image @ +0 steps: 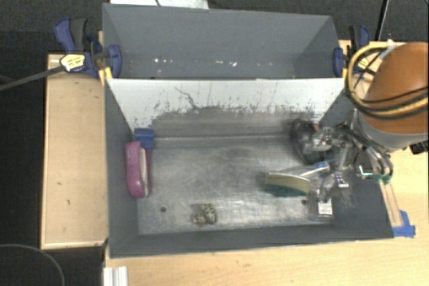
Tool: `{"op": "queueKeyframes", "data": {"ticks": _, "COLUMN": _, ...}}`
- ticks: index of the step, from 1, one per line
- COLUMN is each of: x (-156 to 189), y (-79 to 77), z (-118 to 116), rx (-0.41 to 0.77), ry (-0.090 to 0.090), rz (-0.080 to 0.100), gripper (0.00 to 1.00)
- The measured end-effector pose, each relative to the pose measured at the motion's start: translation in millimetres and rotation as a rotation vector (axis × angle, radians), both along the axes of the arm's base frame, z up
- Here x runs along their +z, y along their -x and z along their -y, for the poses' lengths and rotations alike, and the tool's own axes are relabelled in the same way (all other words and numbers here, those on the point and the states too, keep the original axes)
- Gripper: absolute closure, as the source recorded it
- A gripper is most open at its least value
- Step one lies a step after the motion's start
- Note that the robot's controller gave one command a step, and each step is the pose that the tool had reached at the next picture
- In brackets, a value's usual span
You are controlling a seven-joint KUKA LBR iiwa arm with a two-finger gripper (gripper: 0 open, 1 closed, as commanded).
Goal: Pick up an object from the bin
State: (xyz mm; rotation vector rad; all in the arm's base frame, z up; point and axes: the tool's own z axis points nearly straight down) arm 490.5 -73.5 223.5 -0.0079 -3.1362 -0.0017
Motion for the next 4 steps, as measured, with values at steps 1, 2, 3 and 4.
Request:
{"op": "queueKeyframes", "data": {"ticks": 1, "x": -150, "y": -16.3, "z": 22, "rx": 0.008, "ry": 0.001, "rz": 0.007, "gripper": 0.00}}
{"op": "queueKeyframes", "data": {"ticks": 2, "x": -134, "y": -1.3, "z": -20, "rx": 0.185, "ry": -0.001, "rz": 0.007, "gripper": 0.00}}
{"op": "queueKeyframes", "data": {"ticks": 3, "x": -135, "y": -1.1, "z": -19, "rx": 0.188, "ry": 0.000, "rz": 0.006, "gripper": 1.00}}
{"op": "queueKeyframes", "data": {"ticks": 4, "x": -14, "y": -7.4, "z": -16, "rx": 0.182, "ry": 0.003, "rz": 0.016, "gripper": 1.00}}
